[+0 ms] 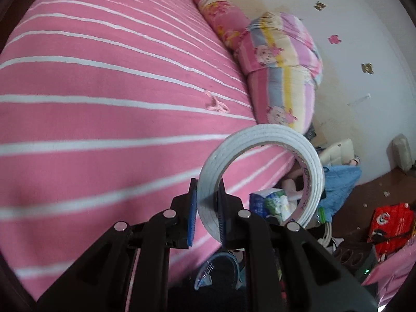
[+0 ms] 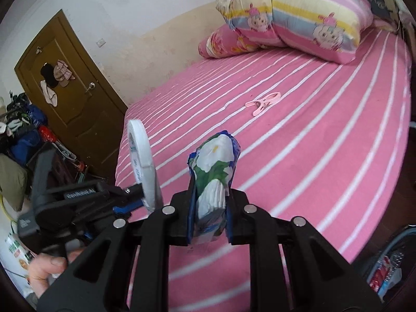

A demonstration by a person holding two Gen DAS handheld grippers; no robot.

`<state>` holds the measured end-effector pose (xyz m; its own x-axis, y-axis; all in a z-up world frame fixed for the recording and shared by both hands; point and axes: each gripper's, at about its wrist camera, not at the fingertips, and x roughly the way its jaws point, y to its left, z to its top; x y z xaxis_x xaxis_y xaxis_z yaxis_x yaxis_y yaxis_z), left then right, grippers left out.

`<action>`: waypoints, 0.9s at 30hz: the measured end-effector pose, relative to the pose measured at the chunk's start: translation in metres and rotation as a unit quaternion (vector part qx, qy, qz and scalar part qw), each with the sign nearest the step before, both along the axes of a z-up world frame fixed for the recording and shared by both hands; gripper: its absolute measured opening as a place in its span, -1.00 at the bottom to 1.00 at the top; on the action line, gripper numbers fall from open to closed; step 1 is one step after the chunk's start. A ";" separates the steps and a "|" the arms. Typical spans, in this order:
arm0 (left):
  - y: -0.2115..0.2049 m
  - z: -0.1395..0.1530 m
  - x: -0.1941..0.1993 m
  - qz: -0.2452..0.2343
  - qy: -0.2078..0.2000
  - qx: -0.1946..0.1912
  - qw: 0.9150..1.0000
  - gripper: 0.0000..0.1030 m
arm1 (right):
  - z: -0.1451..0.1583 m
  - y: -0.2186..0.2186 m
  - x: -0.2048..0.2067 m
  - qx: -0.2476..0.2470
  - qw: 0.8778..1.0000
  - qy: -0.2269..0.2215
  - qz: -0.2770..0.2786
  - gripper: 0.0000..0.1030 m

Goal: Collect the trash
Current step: 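Carry the tape roll and tissue pack over the bin and release both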

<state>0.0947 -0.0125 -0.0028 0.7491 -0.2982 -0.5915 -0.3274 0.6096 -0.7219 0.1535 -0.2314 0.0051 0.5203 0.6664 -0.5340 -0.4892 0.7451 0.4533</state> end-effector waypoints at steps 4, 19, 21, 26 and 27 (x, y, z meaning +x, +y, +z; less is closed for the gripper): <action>-0.024 0.020 -0.022 -0.013 -0.014 0.007 1.000 -0.74 | 0.013 -0.031 -0.041 0.022 1.000 -0.011 -0.017 -0.64; -0.151 0.066 -0.041 -0.121 -0.042 0.054 0.990 -0.74 | 0.044 -0.141 -0.116 0.060 0.994 -0.035 -0.090 -0.64; -0.170 0.063 -0.041 -0.138 -0.038 0.061 0.988 -0.74 | 0.040 -0.162 -0.122 0.059 0.992 -0.031 -0.109 -0.64; -0.216 0.044 -0.033 -0.183 -0.018 0.071 0.980 -0.74 | 0.033 -0.198 -0.132 0.055 0.988 -0.023 -0.140 -0.64; -0.224 0.040 -0.031 -0.191 -0.014 0.072 0.979 -0.74 | 0.030 -0.207 -0.134 0.054 0.987 -0.021 -0.148 -0.64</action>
<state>0.0640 -0.2361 0.0375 0.6157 -0.4755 -0.6284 -0.0366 0.7793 -0.6255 0.0192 -0.4382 0.0347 0.7212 0.5329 -0.4426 -0.2765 0.8072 0.5215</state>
